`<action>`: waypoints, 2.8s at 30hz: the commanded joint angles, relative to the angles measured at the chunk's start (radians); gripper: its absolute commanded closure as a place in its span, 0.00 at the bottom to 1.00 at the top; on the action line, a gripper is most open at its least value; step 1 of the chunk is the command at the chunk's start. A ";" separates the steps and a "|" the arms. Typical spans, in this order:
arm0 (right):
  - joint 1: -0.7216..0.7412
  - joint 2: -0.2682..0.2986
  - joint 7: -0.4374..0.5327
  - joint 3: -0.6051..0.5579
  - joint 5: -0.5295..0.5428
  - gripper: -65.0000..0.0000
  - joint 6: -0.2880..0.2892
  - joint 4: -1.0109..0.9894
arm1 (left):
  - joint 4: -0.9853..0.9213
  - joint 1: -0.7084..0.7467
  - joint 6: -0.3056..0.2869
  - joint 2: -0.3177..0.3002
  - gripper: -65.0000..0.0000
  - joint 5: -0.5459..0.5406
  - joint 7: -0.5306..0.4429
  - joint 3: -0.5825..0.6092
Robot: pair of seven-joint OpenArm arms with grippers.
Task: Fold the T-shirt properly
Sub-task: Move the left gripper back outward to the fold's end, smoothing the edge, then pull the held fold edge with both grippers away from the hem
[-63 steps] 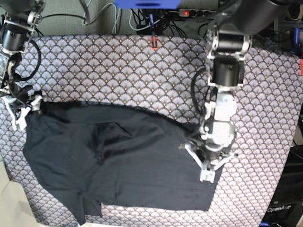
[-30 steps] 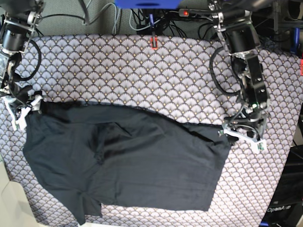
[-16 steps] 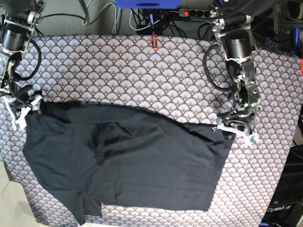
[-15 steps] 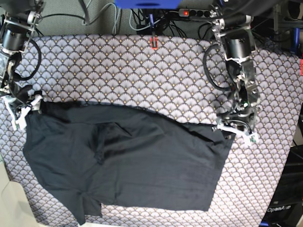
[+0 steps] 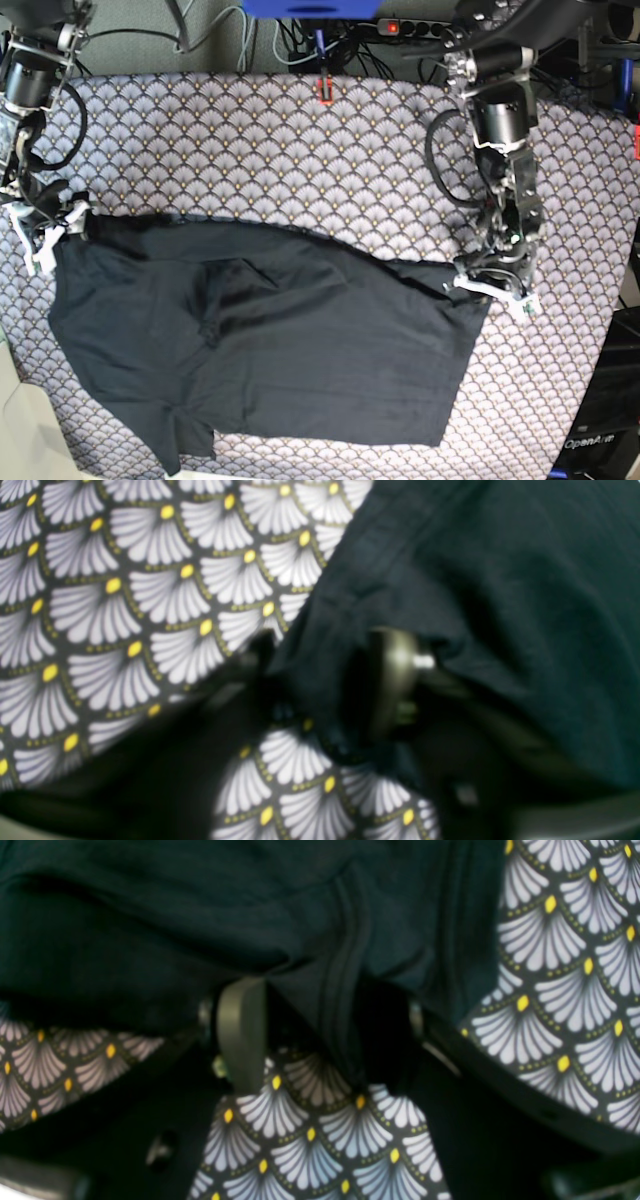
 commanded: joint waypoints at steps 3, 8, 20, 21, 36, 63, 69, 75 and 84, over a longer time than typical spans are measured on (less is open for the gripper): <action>0.013 0.021 0.002 0.002 0.006 0.45 0.003 0.013 | 0.012 -0.019 -0.007 0.001 0.95 -0.005 -0.006 0.003; 0.013 0.021 0.002 0.002 0.006 0.45 0.003 0.013 | 0.012 -0.013 -0.007 -0.004 1.00 -0.005 0.000 0.003; 0.013 0.022 0.002 0.002 0.006 0.62 0.003 0.013 | 0.026 0.005 -0.009 -0.008 1.00 -0.005 0.003 0.003; 0.013 0.024 0.002 0.002 0.004 0.71 0.003 0.013 | 0.026 0.005 -0.009 -0.008 1.00 -0.005 0.003 0.003; -0.010 0.021 -0.006 0.004 -0.086 1.00 0.003 0.027 | 0.109 0.044 -0.010 -0.008 1.00 -0.005 0.089 0.003; -0.376 -0.006 -0.004 0.018 -0.011 1.00 0.003 0.401 | 0.586 0.383 -0.098 -0.008 1.00 -0.006 0.284 -0.011; -0.449 -0.006 0.004 0.073 0.016 1.00 0.003 0.421 | 0.643 0.460 -0.102 -0.008 1.00 -0.006 0.284 -0.054; -0.513 -0.006 0.059 0.099 0.023 1.00 0.003 0.421 | 0.681 0.522 -0.102 -0.010 1.00 -0.006 0.284 -0.063; -0.596 -0.039 0.137 0.140 0.021 1.00 0.003 0.421 | 0.689 0.558 -0.233 0.002 1.00 -0.005 0.284 -0.177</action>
